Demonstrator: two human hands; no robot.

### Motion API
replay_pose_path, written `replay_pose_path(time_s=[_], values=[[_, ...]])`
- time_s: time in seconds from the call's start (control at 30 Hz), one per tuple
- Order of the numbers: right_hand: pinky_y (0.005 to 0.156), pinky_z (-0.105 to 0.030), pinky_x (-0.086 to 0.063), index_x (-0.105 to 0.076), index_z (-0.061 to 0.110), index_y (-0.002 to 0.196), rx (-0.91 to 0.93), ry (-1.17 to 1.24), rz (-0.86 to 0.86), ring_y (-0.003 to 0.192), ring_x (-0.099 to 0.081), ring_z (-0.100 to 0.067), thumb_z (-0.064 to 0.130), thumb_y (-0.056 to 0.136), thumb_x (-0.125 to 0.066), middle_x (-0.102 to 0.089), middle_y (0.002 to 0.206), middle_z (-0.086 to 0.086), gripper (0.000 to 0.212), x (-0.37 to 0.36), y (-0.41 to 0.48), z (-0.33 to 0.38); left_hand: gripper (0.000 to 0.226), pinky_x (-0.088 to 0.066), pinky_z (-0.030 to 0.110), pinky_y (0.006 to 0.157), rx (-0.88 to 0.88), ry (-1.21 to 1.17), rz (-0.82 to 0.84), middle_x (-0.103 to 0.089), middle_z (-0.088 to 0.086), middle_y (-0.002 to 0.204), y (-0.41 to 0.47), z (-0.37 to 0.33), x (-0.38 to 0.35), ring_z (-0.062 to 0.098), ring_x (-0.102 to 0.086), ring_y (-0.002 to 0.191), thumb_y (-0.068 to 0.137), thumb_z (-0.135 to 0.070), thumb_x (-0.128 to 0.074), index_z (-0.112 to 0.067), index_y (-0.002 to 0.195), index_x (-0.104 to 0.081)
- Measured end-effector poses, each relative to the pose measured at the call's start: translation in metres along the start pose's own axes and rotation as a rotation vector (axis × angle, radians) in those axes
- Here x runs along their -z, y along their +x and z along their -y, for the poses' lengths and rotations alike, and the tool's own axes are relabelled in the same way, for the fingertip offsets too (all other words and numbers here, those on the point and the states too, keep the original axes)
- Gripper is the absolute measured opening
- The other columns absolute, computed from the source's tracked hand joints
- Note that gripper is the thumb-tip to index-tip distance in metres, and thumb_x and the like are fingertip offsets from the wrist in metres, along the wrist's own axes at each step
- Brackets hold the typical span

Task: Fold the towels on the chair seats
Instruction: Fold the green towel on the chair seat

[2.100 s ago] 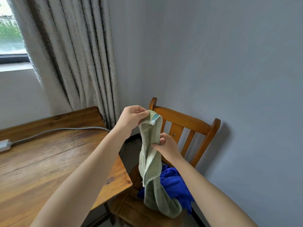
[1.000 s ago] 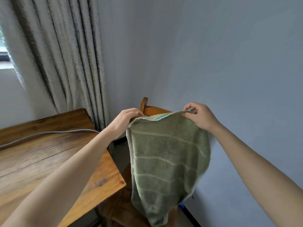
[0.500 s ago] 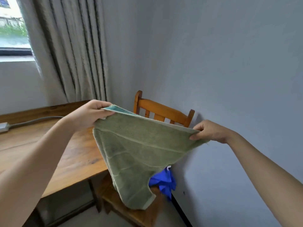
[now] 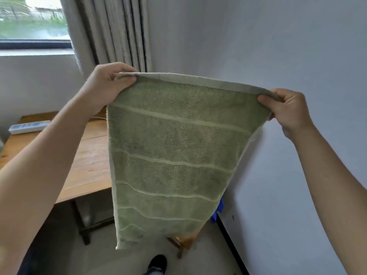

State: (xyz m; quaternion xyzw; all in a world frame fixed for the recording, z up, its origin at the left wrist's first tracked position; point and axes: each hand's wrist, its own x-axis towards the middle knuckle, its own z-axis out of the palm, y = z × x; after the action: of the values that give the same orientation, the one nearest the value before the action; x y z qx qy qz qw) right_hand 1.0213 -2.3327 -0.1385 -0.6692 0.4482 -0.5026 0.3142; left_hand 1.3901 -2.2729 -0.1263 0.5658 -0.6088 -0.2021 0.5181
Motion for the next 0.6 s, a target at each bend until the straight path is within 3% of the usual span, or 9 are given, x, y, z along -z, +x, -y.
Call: replay_pose_path(time_s=[0.13,0.23,0.33,0.47,0.6], values=[[0.039,-0.015,-0.036,-0.057,0.018,0.061,-0.125,-0.091,-0.057,0.041,-0.042,0.0,0.01,0.084,-0.064,-0.048,0.041,0.016,0.025,-0.01,0.022,-0.041,0.025,-0.042,0.003,0.059,-0.004,0.092,0.038,-0.061,-0.021,0.066,0.029,0.037,-0.039,-0.014,-0.053,0.059,0.092,-0.009,-0.053,-0.03,0.081,-0.059],[0.051,-0.025,-0.038,-0.059,0.018,0.064,-0.211,-0.12,-0.055,0.054,-0.045,-0.011,0.012,0.085,-0.064,-0.05,0.056,0.003,0.022,-0.017,0.037,-0.077,0.014,-0.041,0.001,0.057,0.04,0.13,0.009,-0.06,-0.002,0.08,0.058,0.079,-0.071,-0.01,-0.053,0.061,0.094,-0.01,-0.051,-0.011,0.096,-0.065],[0.062,-0.032,-0.037,-0.063,0.01,0.068,-0.277,-0.144,-0.077,0.065,-0.045,-0.02,0.013,0.084,-0.064,-0.048,0.068,-0.007,0.017,-0.026,0.052,-0.109,0.019,-0.039,0.002,0.058,0.044,0.162,0.007,-0.058,0.003,0.086,0.086,0.114,-0.103,-0.01,-0.052,0.064,0.094,-0.012,-0.051,-0.003,0.104,-0.064],[0.071,-0.023,-0.041,-0.07,0.006,0.082,-0.378,-0.172,-0.145,0.072,-0.058,-0.02,0.011,0.085,-0.064,-0.056,0.07,-0.012,0.008,-0.036,0.073,-0.158,0.021,-0.04,0.021,0.074,0.081,0.182,0.081,-0.064,0.015,0.097,0.115,0.157,-0.144,0.019,-0.057,0.089,0.094,-0.01,-0.051,-0.001,0.108,-0.064],[0.069,-0.014,-0.041,-0.069,0.005,0.102,-0.475,-0.248,-0.135,0.075,-0.054,-0.009,0.009,0.088,-0.059,-0.06,0.078,0.002,0.018,-0.05,0.067,-0.206,0.022,-0.042,0.028,0.078,0.164,0.205,0.236,-0.064,0.023,0.103,0.107,0.208,-0.175,0.033,-0.06,0.096,0.094,-0.008,-0.05,-0.001,0.109,-0.064]])
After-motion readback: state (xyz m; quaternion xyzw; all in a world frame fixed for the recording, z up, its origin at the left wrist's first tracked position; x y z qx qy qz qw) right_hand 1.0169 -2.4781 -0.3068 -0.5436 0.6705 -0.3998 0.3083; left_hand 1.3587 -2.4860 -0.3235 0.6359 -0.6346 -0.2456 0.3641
